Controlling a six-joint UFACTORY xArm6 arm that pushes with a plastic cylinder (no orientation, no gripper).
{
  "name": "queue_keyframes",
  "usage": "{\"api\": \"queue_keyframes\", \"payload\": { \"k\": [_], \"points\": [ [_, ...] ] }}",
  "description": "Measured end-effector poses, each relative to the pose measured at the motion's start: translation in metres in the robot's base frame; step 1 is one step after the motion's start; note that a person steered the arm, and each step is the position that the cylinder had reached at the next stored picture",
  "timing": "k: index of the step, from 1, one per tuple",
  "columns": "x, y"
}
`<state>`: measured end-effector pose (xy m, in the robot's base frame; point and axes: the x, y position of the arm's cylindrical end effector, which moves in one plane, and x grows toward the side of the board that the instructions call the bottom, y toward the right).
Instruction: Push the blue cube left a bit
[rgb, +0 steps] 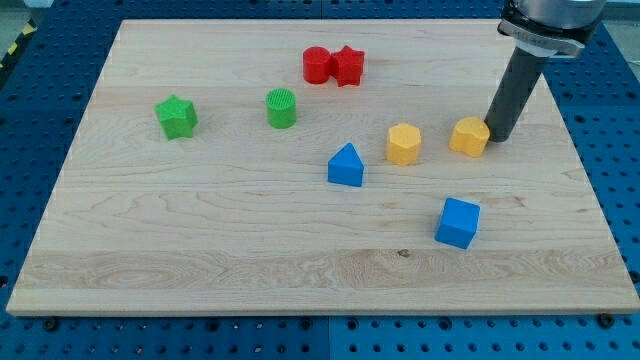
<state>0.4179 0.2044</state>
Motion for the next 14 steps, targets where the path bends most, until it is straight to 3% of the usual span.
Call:
{"api": "queue_keyframes", "payload": {
  "k": [4,6,7,9,10,14],
  "points": [
    [-0.013,-0.081],
    [-0.004,-0.004],
    [0.019,0.009],
    [0.113,0.009],
    [0.13,-0.009],
    [0.132,-0.031]
  ]
}}
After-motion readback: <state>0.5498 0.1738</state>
